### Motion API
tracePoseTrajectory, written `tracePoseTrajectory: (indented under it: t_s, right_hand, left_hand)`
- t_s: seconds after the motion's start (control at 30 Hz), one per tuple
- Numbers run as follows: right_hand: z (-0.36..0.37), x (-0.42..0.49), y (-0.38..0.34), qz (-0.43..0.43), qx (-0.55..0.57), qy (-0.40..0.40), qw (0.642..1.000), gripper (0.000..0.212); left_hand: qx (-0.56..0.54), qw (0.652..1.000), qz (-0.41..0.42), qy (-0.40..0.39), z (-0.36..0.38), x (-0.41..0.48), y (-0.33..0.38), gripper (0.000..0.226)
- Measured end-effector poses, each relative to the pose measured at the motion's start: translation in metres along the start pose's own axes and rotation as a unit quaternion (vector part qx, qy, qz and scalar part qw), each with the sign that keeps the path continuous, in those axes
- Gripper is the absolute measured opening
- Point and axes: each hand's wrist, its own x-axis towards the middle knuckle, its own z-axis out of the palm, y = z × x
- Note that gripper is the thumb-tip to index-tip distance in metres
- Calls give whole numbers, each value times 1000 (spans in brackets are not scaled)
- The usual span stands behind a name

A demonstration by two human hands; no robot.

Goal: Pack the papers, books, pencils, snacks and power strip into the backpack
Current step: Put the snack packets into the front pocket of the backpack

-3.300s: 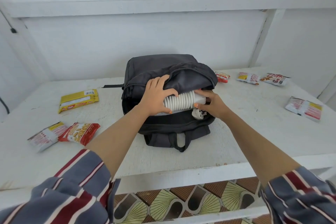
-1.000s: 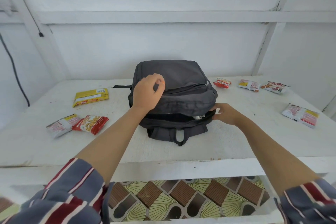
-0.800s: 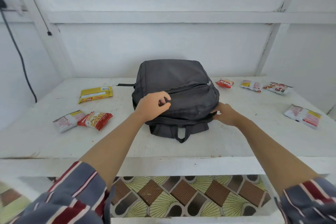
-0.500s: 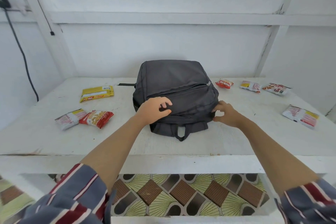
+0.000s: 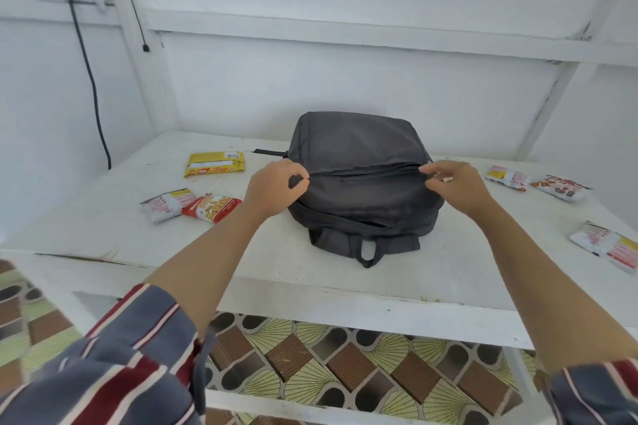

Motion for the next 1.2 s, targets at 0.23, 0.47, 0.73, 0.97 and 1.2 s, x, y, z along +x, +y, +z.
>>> tracePoseTrajectory:
  t_s: [0.23, 0.47, 0.73, 0.97, 1.2]
  right_hand:
    - [52, 20, -49, -47, 17, -64, 997, 31]
    - [121, 25, -94, -63, 24, -124, 990, 35]
    - [206, 21, -149, -76, 36, -175, 981, 51]
    - [283, 16, -172, -62, 45, -240, 968, 66]
    - [319, 25, -171, -68, 6, -278, 958, 77]
  left_hand:
    - [9, 999, -49, 14, -31, -16, -48, 18]
    - [29, 996, -81, -11, -65, -25, -98, 21]
    - [37, 991, -114, -63, -100, -47, -167, 34]
    - [16, 982, -149, -118, -111, -59, -214, 57]
    - [2, 967, -174, -186, -101, -50, -237, 75]
